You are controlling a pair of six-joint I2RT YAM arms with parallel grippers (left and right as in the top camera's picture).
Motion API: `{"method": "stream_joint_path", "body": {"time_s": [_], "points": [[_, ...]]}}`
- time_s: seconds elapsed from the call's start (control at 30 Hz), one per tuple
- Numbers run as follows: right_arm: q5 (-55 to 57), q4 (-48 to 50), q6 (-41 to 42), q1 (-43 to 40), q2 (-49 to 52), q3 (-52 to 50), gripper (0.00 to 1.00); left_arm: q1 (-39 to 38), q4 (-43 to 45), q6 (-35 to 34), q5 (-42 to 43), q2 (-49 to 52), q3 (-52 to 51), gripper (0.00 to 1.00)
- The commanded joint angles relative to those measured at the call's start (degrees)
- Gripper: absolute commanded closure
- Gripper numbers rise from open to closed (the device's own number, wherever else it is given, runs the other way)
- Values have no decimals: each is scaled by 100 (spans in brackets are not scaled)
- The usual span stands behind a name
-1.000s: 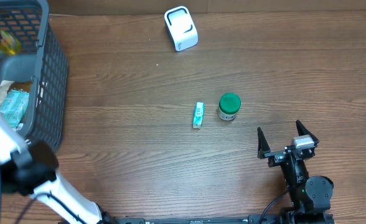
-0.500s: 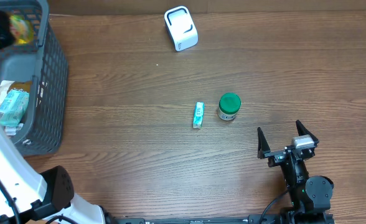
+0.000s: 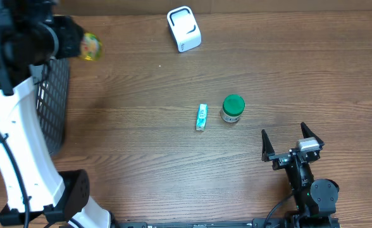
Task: Scan the item barcode
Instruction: 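Carry the yellow bottle right toward the scanner area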
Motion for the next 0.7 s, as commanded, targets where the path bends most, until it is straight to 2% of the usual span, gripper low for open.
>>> {"method": "stream_joint_path", "body": {"time_s": [0.0, 0.2, 0.4, 0.47, 0.67], "points": [[-33, 13, -26, 24, -39, -59, 0, -411, -114, -81, 22, 302, -33, 73], [-33, 13, -26, 24, -39, -59, 0, -1196, -289, -81, 33, 905, -94, 78], [-33, 13, -26, 24, -39, -59, 0, -2122, -251, -81, 15, 1700, -101, 74], [-33, 13, -26, 24, -39, -59, 0, -2380, -160, -83, 17, 1976, -103, 76], [-33, 13, -26, 24, -39, -59, 0, -2929, 227, -280, 24, 2682, -101, 75]]}}
